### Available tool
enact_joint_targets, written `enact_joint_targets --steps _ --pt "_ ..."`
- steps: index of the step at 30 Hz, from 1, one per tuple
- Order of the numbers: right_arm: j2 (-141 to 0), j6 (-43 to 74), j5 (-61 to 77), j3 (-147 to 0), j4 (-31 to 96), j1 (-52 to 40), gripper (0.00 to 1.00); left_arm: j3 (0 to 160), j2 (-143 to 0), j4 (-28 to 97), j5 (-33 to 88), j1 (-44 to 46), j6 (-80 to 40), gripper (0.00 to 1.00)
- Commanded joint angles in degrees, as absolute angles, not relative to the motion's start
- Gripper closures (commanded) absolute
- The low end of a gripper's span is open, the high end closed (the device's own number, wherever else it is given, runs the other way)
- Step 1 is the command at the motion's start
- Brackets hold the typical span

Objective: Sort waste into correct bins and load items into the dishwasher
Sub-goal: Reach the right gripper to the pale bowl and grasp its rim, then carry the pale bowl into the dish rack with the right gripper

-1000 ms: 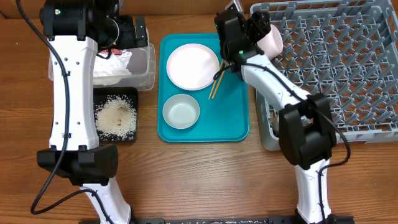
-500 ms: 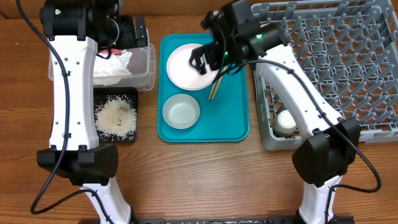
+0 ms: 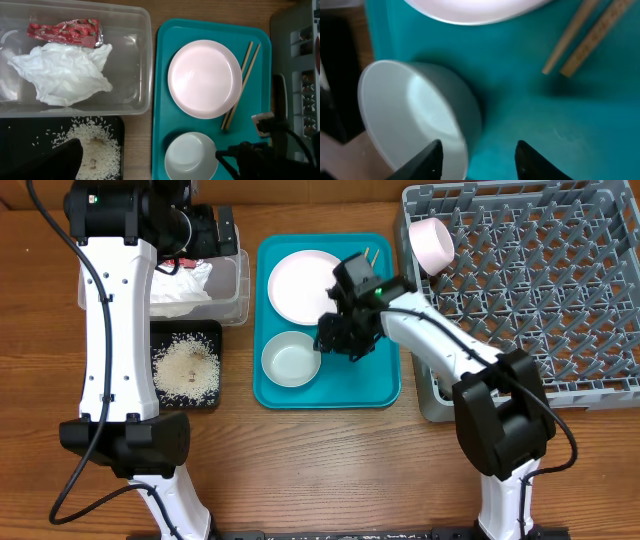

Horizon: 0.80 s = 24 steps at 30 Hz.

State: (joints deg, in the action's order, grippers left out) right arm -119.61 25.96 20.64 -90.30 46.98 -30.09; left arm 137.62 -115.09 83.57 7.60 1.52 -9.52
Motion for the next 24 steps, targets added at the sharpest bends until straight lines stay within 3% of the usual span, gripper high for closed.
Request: enact_joint_targets --steps 1,4,9,11,19,24 --pt "-119.7 34.6 17.6 -86.5 43.3 -31.5 0.55 138.1 -115.7 83.5 7.0 1.9 -10.3 0.00" --pt "-119.7 34.8 17.6 -85.4 41.6 -32.2 0.59 138.1 -115.7 83.5 7.1 1.9 -10.3 0.00" --pt "-119.7 36.2 16.6 -85.4 42.2 -32.2 0.82 138.1 -115.7 83.5 7.0 1.9 -10.3 0.00" --pt "-119.7 36.3 15.8 -85.4 42.5 -32.2 0.96 138.1 -115.7 83.5 7.1 1.9 -10.3 0.00" --pt "-117.2 35.5 15.8 -88.0 45.7 -30.9 0.96 138.1 -115.7 83.5 7.0 1.9 -10.3 0.00" --pt "-107.0 29.9 8.8 -93.6 50.9 -27.1 0.96 138.1 -115.7 83.5 7.1 1.9 -10.3 0.00"
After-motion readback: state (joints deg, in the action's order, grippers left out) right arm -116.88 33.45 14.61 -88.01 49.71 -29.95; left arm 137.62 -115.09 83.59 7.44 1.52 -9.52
